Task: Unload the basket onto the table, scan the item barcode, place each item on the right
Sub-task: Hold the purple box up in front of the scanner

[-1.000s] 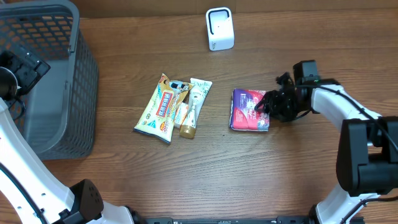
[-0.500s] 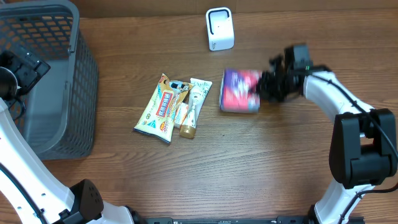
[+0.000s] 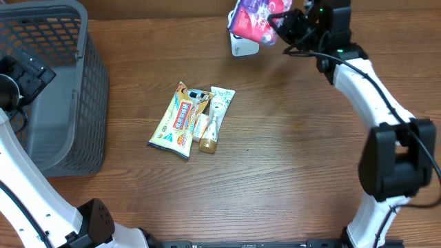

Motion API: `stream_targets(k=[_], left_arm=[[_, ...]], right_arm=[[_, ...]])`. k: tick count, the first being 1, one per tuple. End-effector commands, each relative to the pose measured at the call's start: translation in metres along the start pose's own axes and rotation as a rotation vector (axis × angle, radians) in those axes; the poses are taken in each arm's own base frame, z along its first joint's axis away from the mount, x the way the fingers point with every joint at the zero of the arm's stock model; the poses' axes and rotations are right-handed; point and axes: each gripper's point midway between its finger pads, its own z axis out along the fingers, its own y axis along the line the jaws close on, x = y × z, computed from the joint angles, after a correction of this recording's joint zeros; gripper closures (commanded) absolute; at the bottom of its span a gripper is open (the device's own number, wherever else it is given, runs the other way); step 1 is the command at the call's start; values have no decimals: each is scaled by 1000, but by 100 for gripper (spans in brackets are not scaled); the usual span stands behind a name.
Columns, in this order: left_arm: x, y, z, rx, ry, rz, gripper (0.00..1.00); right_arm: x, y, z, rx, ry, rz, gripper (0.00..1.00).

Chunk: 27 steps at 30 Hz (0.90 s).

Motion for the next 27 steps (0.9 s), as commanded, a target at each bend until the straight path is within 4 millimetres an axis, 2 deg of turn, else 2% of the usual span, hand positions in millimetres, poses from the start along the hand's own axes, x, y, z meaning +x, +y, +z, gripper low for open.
stream_targets(k=[1,7,17,22,24,27], left_arm=[[0,1,0,2,1,-14,0],[0,1,0,2,1,-14,0],[0,1,0,2,1,-14,0],[0,1,0,2,1,-14,0],[0,1,0,2,1,-14,0],[0,1,0,2,1,-14,0]], right_arm=[[-4,-12,31,8,-5,55,96],[1,-8,69,16,35,23,96],[-6,-24,68,114,-12,-3,96],[-31,-23,51,143,-29,-21,96],[-52,-16,35,154,-52,-24,96],[-98,-10,-5,182,-117,3,96]])
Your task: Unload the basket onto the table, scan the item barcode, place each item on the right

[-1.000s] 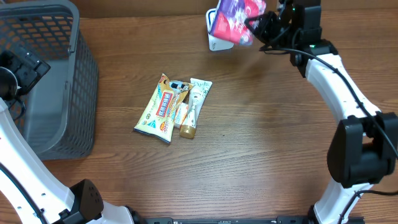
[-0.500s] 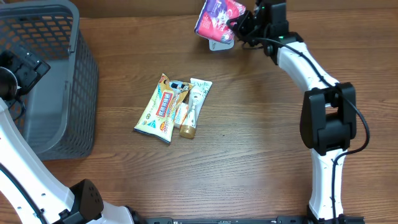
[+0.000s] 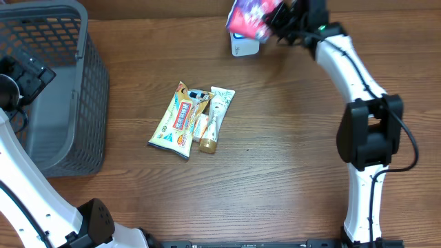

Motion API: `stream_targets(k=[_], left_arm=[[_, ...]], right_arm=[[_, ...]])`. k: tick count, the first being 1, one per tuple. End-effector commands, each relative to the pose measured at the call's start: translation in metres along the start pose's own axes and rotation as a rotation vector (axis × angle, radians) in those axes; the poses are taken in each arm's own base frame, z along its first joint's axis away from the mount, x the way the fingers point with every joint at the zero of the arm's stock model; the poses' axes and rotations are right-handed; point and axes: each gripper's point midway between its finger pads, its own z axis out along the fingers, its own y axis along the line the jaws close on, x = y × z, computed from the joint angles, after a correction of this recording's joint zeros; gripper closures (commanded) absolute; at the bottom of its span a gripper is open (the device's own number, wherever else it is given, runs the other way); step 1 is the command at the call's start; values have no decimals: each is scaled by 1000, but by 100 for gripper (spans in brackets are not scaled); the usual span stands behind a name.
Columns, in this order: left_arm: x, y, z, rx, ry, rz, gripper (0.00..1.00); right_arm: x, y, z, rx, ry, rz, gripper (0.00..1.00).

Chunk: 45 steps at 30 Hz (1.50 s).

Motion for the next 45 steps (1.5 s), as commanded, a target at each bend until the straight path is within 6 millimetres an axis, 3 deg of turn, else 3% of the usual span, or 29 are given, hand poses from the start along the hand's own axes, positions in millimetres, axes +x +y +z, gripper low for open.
stream_targets(k=[1,4,6,8,12,15,19,23,28,31,33,34,35,37,38,43,45], left_arm=[[0,1,0,2,1,-14,0],[0,1,0,2,1,-14,0],[0,1,0,2,1,-14,0],[0,1,0,2,1,-14,0],[0,1,0,2,1,-14,0],[0,1,0,2,1,-14,0],[0,1,0,2,1,-14,0],[0,1,0,2,1,-14,0],[0,1,0,2,1,-14,0],[0,1,0,2,1,-14,0],[0,1,0,2,1,-14,0],[0,1,0,2,1,-14,0],[0,1,0,2,1,-14,0],[0,1,0,2,1,-14,0],[0,1,0,2,1,-14,0],[0,1,0,2,1,-14,0],[0,1,0,2,1,-14,0]], right_arm=[[-84,24,-75,-37,-177,-24,96],[-125,-16,-129,63,-231,66,96],[-145,-71,-171,182,-256,180,96],[-151,-120,-201,283,-264,280,96],[-151,-227,-267,535,-290,413,96],[-145,-292,-313,687,-297,480,96],[-132,-354,-352,772,-290,561,96],[-115,-399,-377,836,-300,647,96],[-92,-442,-409,961,-314,722,96],[-82,-457,-427,1010,-317,751,95],[-80,-460,-433,1009,-308,744,76],[-79,-462,-436,1007,-300,732,49],[-78,-461,-439,1008,-291,724,36],[-78,-459,-445,1019,-289,723,15],[-80,-456,-449,1017,-294,723,10],[-107,-415,-464,927,-345,690,6],[-128,-385,-462,813,-371,638,6]])
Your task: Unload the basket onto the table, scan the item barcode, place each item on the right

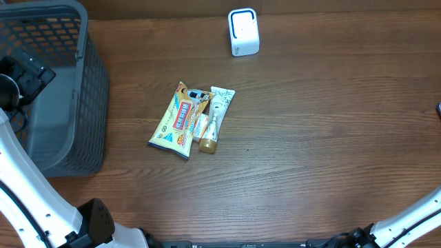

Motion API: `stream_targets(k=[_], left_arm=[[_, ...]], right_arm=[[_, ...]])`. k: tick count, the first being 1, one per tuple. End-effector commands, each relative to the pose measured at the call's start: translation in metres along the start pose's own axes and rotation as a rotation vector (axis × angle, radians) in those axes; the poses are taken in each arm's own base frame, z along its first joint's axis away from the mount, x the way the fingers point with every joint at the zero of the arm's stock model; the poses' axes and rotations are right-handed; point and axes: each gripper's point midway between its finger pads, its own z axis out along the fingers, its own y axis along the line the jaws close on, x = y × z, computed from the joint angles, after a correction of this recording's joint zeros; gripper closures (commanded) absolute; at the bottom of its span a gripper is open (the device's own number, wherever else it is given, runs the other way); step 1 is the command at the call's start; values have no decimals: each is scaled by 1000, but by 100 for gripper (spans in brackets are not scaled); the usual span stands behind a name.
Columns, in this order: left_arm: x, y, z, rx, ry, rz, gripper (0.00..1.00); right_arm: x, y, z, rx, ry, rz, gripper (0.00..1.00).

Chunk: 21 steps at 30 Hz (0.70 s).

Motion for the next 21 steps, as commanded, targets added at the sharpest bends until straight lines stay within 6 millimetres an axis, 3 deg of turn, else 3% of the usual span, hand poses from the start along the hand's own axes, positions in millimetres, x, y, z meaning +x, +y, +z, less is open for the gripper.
stream_targets(k=[1,5,8,11,14,16,17,21], left_arm=[[0,1,0,2,1,-14,0],[0,1,0,2,1,-14,0],[0,1,0,2,1,-14,0],[0,1,0,2,1,-14,0],[0,1,0,2,1,-14,0],[0,1,0,2,1,-14,0],[0,1,0,2,1,-14,0],[0,1,0,2,1,-14,0]], right_arm=[[-9,58,-58,-274,-43,-95,6],[25,132,-127,-677,36,-281,7],[60,163,-155,-830,119,-376,7],[107,183,-160,-863,236,-446,4],[166,199,-161,-847,345,-572,0],[209,208,-164,-837,418,-666,0],[249,213,-167,-820,476,-763,0],[335,228,-158,-708,523,-971,6]])
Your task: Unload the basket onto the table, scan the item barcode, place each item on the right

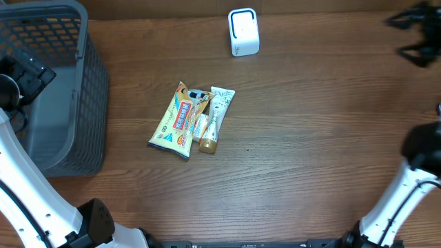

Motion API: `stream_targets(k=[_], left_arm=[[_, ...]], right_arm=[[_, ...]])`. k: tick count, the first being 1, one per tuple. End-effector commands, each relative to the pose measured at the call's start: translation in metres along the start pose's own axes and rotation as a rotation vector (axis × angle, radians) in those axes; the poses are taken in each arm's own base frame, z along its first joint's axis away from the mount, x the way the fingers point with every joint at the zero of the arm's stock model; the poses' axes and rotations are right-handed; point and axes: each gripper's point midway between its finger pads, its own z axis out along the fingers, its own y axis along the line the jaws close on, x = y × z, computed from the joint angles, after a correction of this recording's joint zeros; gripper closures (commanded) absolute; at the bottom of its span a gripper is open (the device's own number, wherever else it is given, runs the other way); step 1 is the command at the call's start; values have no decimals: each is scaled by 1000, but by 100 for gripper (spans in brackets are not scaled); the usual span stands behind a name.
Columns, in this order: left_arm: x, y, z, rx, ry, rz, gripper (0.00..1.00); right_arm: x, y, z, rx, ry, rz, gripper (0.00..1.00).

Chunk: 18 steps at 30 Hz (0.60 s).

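Note:
The white barcode scanner [243,32] stands at the table's far edge with its blue-ringed window facing up. Mid-table lie a yellow snack packet [176,122], a pale tube [219,107] and a small brown-capped bottle [206,135], touching one another. My right gripper [402,36] is blurred at the far right corner, its fingers spread and pointing left with nothing between them. It is well to the right of the scanner. My left gripper [29,71] hangs over the basket at the left; its jaws do not show clearly.
A grey mesh basket [83,96] fills the left side of the table. Bare wooden tabletop [310,138] lies between the pile of items and the right arm [413,172], whose white link rises along the right edge.
My right arm was almost wholly out of view, with only a sliver at the right edge. Now its gripper shows at the far right corner, empty. The items, scanner and left arm have not moved.
My right gripper first held a pink packet right at the scanner, and was still holding it there at the second moment. Then arm and packet were gone from view. Now the gripper is back at the far right without the packet.

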Motion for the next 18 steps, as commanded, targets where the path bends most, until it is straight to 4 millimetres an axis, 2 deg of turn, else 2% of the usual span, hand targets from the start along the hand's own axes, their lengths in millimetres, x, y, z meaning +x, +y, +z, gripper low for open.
stream_targets(k=[1,4,8,11,14,16,18], left_arm=[[0,1,0,2,1,-14,0],[0,1,0,2,1,-14,0],[0,1,0,2,1,-14,0],[0,1,0,2,1,-14,0],[0,1,0,2,1,-14,0],[0,1,0,2,1,-14,0],[0,1,0,2,1,-14,0]], right_arm=[[45,44,62,77,139,-217,6],[89,60,113,181,255,-264,5],[142,62,172,411,311,-275,5],[179,63,208,523,320,-308,6],[216,70,243,525,355,-380,6],[235,69,261,528,363,-371,7],[250,67,275,534,361,-338,12]])
